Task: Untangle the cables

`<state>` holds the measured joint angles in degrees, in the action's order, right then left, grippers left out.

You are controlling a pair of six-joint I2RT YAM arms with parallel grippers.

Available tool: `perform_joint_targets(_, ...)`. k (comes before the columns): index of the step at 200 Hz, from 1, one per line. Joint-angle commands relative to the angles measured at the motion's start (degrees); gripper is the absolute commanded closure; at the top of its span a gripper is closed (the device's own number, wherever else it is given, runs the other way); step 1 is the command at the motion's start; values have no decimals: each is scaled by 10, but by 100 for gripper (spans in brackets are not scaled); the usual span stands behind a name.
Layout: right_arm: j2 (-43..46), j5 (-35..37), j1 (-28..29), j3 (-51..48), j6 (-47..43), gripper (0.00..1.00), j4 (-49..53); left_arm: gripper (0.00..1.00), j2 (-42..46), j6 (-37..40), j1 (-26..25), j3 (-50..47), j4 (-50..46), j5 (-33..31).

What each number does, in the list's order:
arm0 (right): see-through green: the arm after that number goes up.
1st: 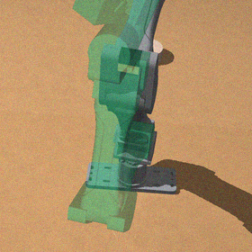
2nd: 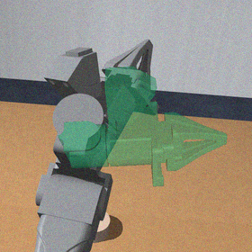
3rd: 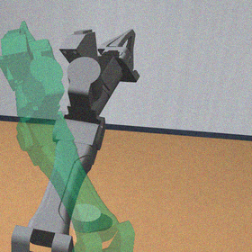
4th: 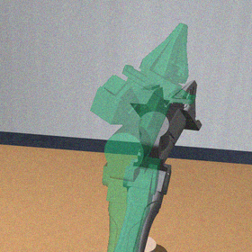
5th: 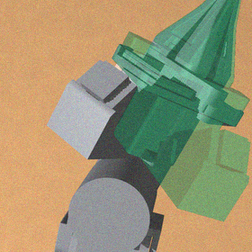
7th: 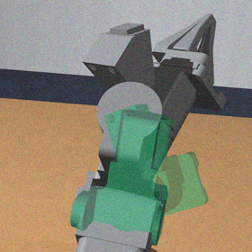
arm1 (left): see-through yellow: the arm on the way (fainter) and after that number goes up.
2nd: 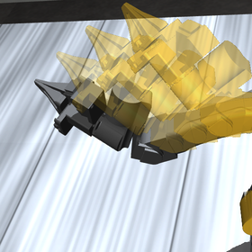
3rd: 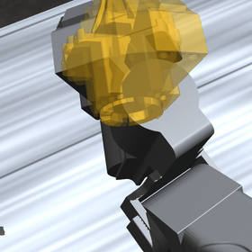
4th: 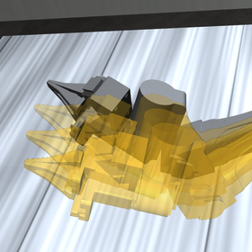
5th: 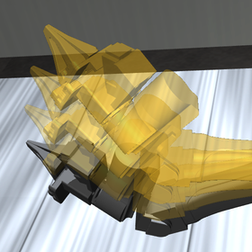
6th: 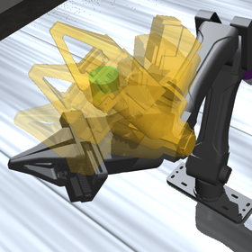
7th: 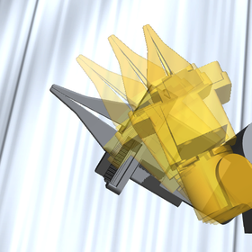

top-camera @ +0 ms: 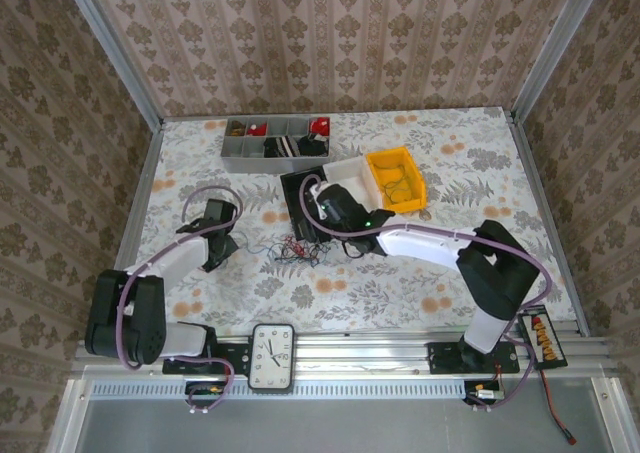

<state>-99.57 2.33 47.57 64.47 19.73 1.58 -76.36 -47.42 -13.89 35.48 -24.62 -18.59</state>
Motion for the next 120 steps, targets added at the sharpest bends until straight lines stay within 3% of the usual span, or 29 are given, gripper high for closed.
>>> perform_joint_targets(1, -36, -58, 18, 48, -34, 50, 32, 95, 15, 9, -12, -13, 4, 29)
perform_joint_targets(8, -51, -76, 21, 67, -39, 50, 44, 100, 25, 12, -17, -12, -4, 39)
perform_joint_targets(56, -123, -174, 38, 163, -73, 50, 95, 100, 154, 62, -62, -29, -19, 97)
perform_joint_targets(91, -139, -208, 39, 178, -63, 50, 83, 100, 263, 64, -67, -60, -25, 114)
perform_joint_targets(120, -144, -234, 41, 179, -49, 50, 59, 100, 286, 60, -71, -65, -24, 125)
